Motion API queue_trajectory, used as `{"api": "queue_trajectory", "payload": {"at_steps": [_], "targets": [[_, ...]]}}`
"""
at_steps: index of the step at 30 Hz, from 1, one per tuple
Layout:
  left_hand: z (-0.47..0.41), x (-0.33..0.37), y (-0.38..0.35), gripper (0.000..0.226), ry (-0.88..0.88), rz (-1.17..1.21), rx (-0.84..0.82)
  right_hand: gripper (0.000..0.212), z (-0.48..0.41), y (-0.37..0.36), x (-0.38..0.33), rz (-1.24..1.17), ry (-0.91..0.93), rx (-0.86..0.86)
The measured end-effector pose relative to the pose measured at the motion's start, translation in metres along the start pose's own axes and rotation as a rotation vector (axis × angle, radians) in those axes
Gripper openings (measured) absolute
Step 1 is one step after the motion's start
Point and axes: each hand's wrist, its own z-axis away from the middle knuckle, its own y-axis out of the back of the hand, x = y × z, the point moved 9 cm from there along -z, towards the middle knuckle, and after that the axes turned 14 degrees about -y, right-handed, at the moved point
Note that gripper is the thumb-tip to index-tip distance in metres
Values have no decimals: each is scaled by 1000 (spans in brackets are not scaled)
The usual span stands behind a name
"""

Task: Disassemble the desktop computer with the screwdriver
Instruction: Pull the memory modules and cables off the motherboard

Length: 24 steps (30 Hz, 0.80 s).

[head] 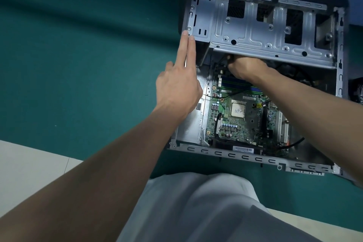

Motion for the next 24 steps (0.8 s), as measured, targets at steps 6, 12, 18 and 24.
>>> {"api": "queue_trajectory", "payload": {"at_steps": [6,12,18,24], "targets": [[1,0,0,91,2,4,0,30,1,4,-5,32,-12,56],[0,0,1,90,-3,-14,18,55,-3,-6,-11,82,-28,-81],[0,0,1,91,-7,-9,12,36,-5,-9,-19,85,14,-112],[0,0,1,91,-9,-5,12,28,-8,-5,-19,83,97,-65]]}}
